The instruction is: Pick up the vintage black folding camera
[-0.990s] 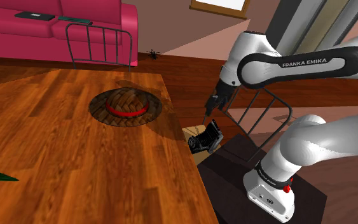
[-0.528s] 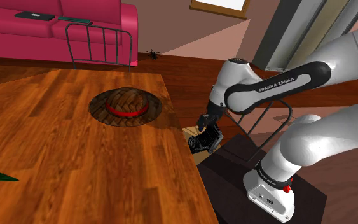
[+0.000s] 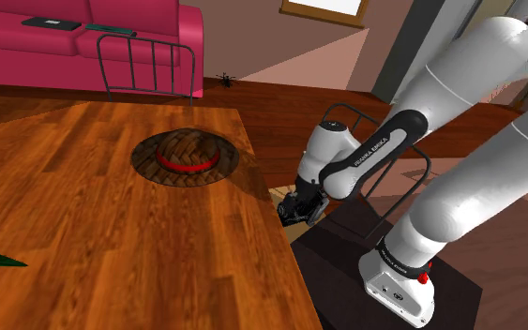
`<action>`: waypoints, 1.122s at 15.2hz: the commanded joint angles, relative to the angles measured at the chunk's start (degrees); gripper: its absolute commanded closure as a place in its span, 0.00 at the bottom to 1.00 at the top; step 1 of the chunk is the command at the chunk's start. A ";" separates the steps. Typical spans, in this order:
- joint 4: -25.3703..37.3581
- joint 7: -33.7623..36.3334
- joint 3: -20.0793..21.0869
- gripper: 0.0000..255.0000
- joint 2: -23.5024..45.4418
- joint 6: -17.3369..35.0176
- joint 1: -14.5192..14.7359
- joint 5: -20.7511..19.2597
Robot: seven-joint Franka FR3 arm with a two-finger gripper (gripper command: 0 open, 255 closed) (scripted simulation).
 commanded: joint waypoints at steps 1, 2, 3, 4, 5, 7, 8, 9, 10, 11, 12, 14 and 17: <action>0.15 1.95 1.26 0.00 3.35 3.24 -1.85 -2.56; 0.23 3.18 1.88 0.00 4.80 4.57 -2.99 -4.33; 0.34 4.78 2.56 0.00 6.29 5.87 -4.35 -6.64; 0.50 6.93 3.26 0.00 7.80 7.14 -5.97 -9.73; 0.72 9.84 3.95 0.00 9.37 8.34 -7.88 -13.91; 0.91 11.94 4.59 0.00 10.31 8.96 -9.40 -16.90; 0.79 10.82 4.31 1.00 9.35 8.16 -7.94 -14.60; 1.50 12.48 5.01 1.00 10.22 8.21 -8.89 -16.55; 0.72 10.87 4.59 1.00 8.96 7.82 -7.15 -13.60; 0.47 11.87 4.85 1.00 9.50 8.57 -8.15 -15.35; -0.22 9.12 3.62 1.00 8.45 8.34 -7.01 -12.66; 0.26 10.84 4.22 1.00 9.59 8.92 -8.63 -15.41; 0.91 11.94 4.65 1.00 10.31 8.96 -9.46 -16.89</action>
